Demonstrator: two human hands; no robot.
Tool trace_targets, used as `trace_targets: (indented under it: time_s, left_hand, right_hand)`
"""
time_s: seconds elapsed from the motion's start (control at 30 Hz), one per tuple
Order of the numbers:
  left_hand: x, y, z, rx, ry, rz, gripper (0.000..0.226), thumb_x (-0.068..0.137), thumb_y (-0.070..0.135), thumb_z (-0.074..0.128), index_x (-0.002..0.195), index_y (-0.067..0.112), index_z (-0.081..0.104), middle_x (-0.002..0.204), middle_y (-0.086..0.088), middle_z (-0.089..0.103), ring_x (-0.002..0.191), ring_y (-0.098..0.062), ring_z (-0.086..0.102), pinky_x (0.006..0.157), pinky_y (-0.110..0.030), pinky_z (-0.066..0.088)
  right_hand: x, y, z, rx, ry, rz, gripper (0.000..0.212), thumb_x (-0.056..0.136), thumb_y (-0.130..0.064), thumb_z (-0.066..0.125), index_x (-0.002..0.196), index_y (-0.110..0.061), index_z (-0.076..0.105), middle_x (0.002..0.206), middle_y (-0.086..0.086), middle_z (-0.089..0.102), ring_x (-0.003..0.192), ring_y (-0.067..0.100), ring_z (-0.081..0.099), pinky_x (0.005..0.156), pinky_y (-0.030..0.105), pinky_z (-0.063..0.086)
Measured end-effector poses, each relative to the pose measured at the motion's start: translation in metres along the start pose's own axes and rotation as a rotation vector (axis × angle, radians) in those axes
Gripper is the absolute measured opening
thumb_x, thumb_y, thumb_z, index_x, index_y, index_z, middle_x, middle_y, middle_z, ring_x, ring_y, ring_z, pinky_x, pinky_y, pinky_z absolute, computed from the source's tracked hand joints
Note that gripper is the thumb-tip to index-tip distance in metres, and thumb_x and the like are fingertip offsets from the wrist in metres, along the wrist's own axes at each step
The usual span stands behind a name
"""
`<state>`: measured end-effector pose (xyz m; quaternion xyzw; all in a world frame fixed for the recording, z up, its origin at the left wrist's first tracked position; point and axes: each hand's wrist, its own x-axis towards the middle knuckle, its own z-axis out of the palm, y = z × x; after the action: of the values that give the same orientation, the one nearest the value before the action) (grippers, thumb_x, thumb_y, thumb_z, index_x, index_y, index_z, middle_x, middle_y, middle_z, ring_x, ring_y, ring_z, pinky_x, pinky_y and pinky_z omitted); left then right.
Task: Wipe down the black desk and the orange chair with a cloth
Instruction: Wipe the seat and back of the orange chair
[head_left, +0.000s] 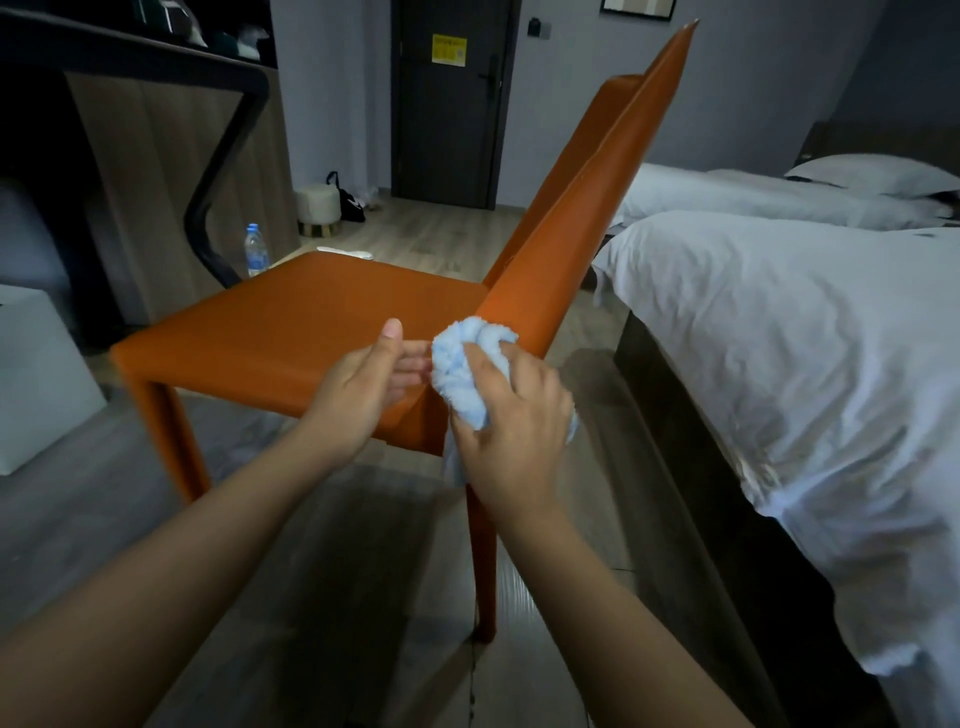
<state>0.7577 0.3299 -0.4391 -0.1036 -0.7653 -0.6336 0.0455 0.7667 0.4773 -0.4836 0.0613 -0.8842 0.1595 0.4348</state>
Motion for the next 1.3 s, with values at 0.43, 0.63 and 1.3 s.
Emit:
trace_targets:
  time_s: [0.43,0.63,1.3]
  left_hand:
    - [-0.012,0.001,-0.012,0.090,0.017,0.025,0.051,0.096,0.055,0.029,0.121,0.025,0.061,0.119,0.007,0.065,0.110,-0.007,0.060,0.102,-0.036,0.045]
    - [0.010,0.045,0.010,0.183,0.066,0.169,0.038,0.097,0.050,0.037,0.114,0.026,0.061,0.114,0.009,0.064,0.109,-0.009,0.060,0.103,-0.043,0.045]
    - [0.033,0.053,0.064,0.304,0.102,0.395,0.059,0.087,0.058,0.032,0.143,0.040,0.036,0.127,0.018,0.043,0.096,0.034,0.036,0.070,0.005,0.034]
  right_hand:
    - [-0.033,0.030,-0.026,0.378,-0.016,0.173,0.046,0.084,-0.034,0.054,0.130,-0.027,0.053,0.129,-0.001,0.052,0.114,0.004,0.042,0.094,0.031,0.041]
    - [0.065,0.050,-0.078,0.598,0.311,0.296,0.031,0.082,-0.040,0.057,0.113,-0.035,0.056,0.112,-0.012,0.060,0.104,0.003,0.055,0.091,0.020,0.045]
    - [0.136,0.088,-0.063,1.080,0.279,0.411,0.013,0.094,-0.015,0.055,0.098,-0.027,0.057,0.084,-0.011,0.068,0.081,-0.006,0.063,0.070,0.010,0.050]
